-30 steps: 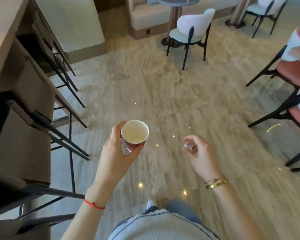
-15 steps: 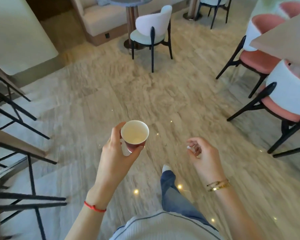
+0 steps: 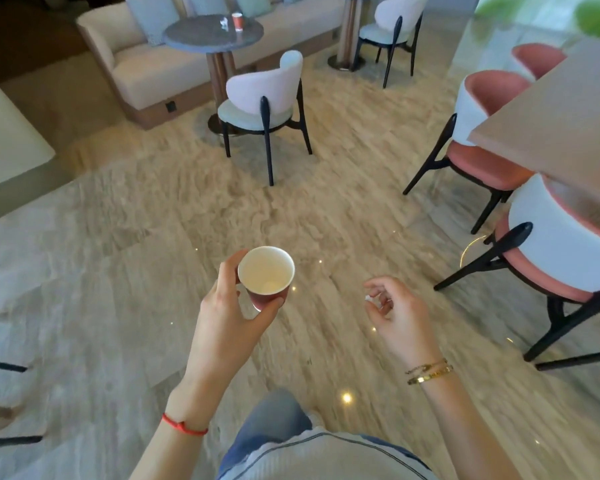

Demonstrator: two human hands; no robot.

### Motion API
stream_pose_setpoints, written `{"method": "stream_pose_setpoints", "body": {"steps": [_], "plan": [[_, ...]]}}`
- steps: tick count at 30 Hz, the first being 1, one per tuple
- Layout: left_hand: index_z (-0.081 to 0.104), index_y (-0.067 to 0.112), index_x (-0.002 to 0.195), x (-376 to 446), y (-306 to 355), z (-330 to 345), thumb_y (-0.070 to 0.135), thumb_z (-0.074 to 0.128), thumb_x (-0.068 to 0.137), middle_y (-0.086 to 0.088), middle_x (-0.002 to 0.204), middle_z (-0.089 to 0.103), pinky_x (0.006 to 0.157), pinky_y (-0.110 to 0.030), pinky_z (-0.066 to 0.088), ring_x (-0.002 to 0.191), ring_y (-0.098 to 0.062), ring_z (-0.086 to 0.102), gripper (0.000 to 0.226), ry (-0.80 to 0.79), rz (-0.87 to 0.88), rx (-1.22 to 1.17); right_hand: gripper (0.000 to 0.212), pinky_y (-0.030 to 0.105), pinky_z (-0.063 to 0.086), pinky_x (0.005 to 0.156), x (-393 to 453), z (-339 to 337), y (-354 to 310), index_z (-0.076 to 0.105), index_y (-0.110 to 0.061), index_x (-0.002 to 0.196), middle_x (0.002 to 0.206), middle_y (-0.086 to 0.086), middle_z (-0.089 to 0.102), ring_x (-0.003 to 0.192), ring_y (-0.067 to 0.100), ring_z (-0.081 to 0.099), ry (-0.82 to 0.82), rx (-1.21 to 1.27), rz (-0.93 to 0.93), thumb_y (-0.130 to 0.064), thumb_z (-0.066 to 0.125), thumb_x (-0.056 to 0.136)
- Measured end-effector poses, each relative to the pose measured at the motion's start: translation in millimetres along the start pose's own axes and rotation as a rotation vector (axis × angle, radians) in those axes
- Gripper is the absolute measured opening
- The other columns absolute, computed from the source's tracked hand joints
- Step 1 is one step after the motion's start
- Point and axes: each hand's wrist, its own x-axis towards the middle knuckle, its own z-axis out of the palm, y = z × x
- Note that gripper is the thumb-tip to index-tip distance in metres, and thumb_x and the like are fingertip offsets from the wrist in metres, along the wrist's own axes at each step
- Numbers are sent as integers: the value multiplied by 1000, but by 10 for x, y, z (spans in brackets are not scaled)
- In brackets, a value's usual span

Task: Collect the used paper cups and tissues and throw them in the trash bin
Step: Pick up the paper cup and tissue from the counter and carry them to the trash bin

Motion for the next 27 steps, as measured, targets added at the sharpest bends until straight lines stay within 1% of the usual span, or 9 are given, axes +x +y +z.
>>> {"method": "stream_pose_setpoints", "body": {"steps": [2,5,7,12,17,19,21,23,27], "plan": [[41,36,129,342,-54,107,51,73,66,39,110,49,76,-7,42,96,0,57,72,-1,-8,-5,25,5,41,64,328,52,56,65,-15,98,83,-2,62,68,3,55,-1,-7,8,-1,68,78],[43,32,129,892,-184,282,49,75,66,28,111,53,78,-19,47,98,-9,60,73,-2,-16,-8,26,12,45,66,823,173,161,64,-17,100,85,-4,61,70,6,56,-23,-15,31,-3,68,79],[42,32,130,1292,-307,402,44,78,67,21,114,55,80,-21,48,99,-11,60,73,-6,-14,-10,26,14,46,67,1193,272,231,64,-18,101,86,-5,61,72,5,56,-41,-27,48,-4,68,80],[41,34,131,2469,-581,650,38,80,68,23,113,53,76,-14,43,98,-8,59,74,-29,24,-2,26,11,44,64,2330,506,321,63,-18,102,85,-6,61,71,6,56,-1,-29,58,-5,68,80],[40,35,130,3786,-733,815,40,80,68,36,109,48,75,-8,41,96,-5,58,74,-58,69,-9,27,11,45,66,3577,651,304,63,-18,102,85,-6,61,72,5,57,67,-26,66,-3,69,79],[40,37,131,4271,-773,891,40,79,68,36,110,49,73,-5,40,95,-3,57,74,-93,92,-13,28,10,45,66,4002,684,317,63,-19,101,85,-6,61,72,4,56,108,-29,79,-3,69,79],[40,39,131,4709,-795,975,40,79,69,34,111,50,73,-6,42,95,-1,57,74,-134,106,-18,28,11,44,66,4346,703,338,62,-20,99,84,-6,60,71,5,56,143,-24,98,-3,69,79],[41,40,130,5104,-828,1072,40,79,68,35,110,52,73,-3,42,93,5,57,73,-170,115,-28,29,10,44,65,4656,721,377,61,-24,98,83,-7,59,70,5,56,164,-25,122,-4,70,79],[41,41,128,5800,-914,1318,37,81,69,45,108,50,72,2,40,96,23,51,72,-216,115,-55,32,9,43,64,5265,770,505,60,-28,97,82,-9,58,68,5,55,169,-44,169,-3,70,79]]}}
